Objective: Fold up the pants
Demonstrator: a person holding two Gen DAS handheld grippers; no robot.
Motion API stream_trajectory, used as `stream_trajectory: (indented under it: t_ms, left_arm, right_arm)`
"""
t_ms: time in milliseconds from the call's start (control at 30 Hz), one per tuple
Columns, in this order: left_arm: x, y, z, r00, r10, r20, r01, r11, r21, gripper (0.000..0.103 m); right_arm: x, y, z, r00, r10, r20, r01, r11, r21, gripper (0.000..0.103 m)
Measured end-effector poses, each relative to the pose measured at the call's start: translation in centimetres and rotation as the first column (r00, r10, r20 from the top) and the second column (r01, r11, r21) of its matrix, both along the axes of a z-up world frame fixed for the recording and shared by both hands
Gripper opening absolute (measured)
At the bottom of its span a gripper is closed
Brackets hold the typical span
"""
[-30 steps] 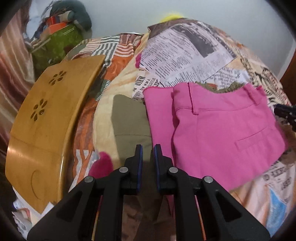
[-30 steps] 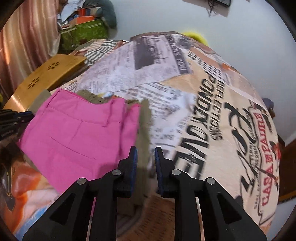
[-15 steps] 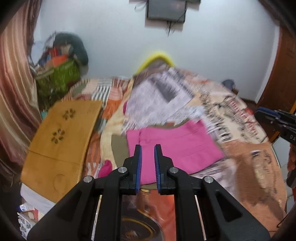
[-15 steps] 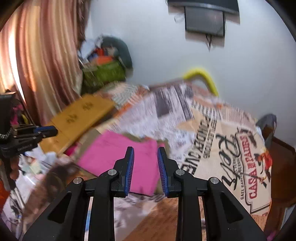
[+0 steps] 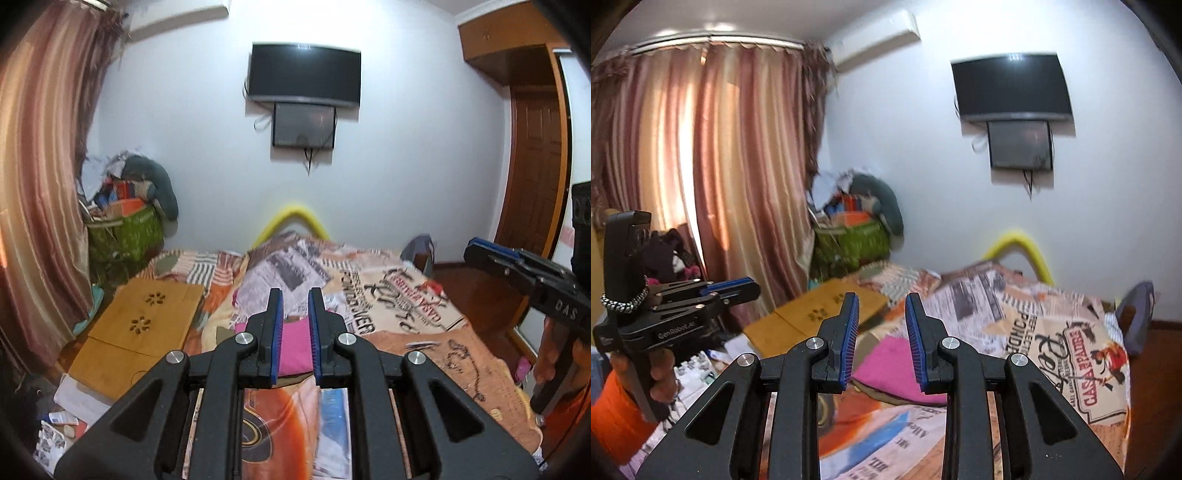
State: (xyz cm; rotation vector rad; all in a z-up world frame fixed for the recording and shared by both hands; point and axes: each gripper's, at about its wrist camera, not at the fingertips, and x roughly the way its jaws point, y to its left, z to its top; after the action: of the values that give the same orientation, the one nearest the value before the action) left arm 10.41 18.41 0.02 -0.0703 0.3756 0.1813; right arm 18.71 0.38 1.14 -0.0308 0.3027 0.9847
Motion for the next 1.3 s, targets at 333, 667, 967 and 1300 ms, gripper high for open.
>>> stream_trajectory:
  t_ms: [333, 667, 967, 1300]
  left_arm:
    - [-8.2, -4.6, 0.8, 0.994, 0.006, 0.110, -0.007, 1.000, 0.008, 0.042]
    - [-11.6, -5.9, 0.6, 0.981, 0.046, 0.187, -0.055, 0.998, 0.042, 0.098]
    - [-11.3, -6.2, -0.1, 0.982, 0.057, 0.179, -0.068, 0.996, 0.057, 0.102]
    - [-10.7, -5.9, -1.0, 0.986, 0.063, 0.153, -0.072, 0.996, 0.052, 0.103]
  right_arm:
    - [-6.0, -1.9, -0.4, 0.998, 0.015, 0.056, -0.019, 0.997, 0.072, 0.049]
    - [-7.2, -2.7, -1.2, 0.997, -0.053, 0.060, 0.047, 0.994, 0.099, 0.095]
    - [-7.7, -3.5, -1.1, 0.994, -0.091, 0.062, 0.085, 0.992, 0.090, 0.103]
    - [-8.1, -3.6, -1.6, 0.994, -0.097, 0.058, 0.092, 0.992, 0.085, 0.103]
